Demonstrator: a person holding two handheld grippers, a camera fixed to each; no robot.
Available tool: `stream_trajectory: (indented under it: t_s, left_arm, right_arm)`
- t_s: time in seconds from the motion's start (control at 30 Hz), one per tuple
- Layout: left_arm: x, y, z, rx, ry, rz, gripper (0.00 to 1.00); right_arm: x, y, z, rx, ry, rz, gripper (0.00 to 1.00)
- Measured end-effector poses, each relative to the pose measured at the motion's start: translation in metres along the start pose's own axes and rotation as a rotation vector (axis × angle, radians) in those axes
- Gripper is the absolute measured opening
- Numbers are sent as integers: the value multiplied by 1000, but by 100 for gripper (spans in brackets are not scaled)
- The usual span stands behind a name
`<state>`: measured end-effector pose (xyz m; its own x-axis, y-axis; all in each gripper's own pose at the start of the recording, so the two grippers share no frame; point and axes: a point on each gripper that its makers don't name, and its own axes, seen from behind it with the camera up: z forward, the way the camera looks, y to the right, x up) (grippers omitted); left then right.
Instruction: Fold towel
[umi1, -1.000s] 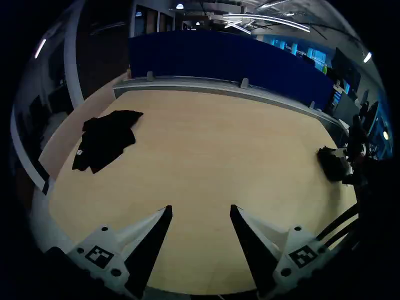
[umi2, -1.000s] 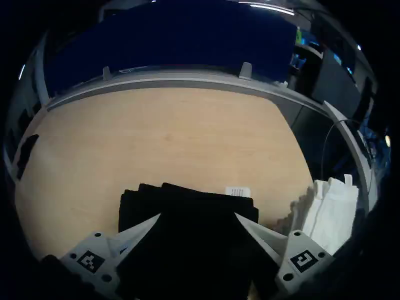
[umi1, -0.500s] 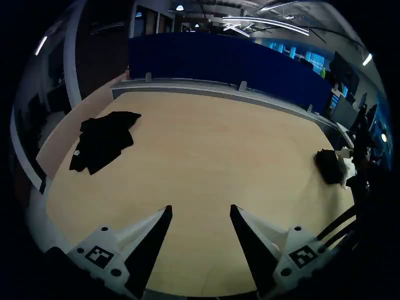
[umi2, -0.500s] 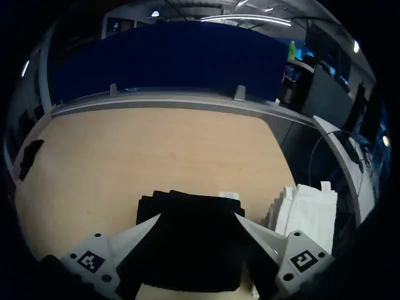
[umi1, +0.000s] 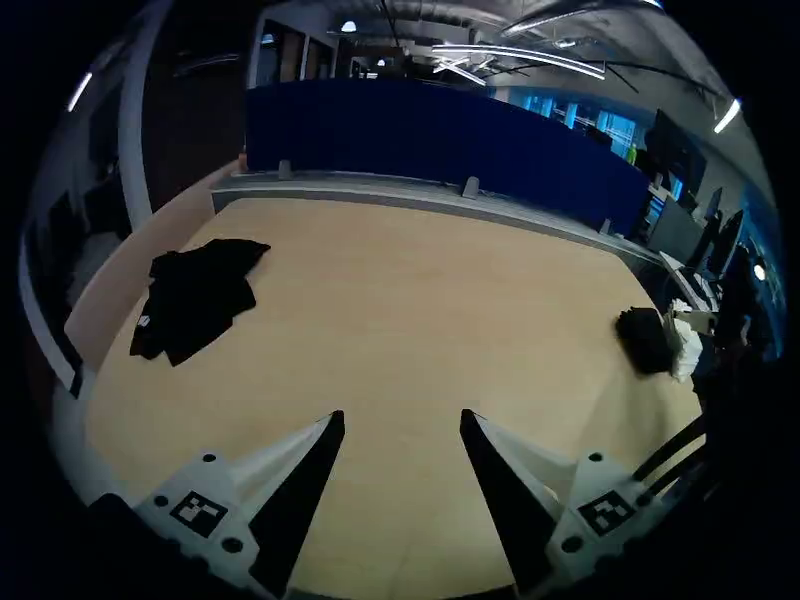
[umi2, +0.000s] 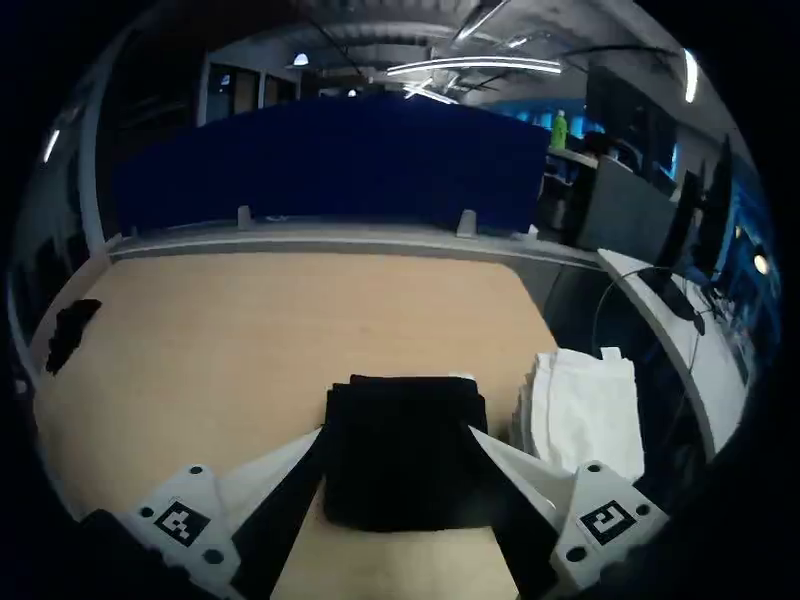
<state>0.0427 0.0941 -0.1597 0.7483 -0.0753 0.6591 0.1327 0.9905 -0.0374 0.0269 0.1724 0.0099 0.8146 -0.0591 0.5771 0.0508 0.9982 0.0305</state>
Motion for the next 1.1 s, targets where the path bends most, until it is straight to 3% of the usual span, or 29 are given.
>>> stream_trajectory:
  t_s: [0.3,0.5,0.87,1.1]
  left_arm:
    - [17,5,5,-41,37,21,85]
    - [24,7,4,-63,55,24,85]
    - [42,8,4,-79,110,35,85]
    - [67,4,6,-83,190,28,85]
  right_arm:
    - [37,-35,-58,-1,220,105,94]
    - [54,-48,-89,-30,320,142,95]
    - [69,-69,-112,-25,370,108,99]
    - [91,-95,-127,1,425,97,100]
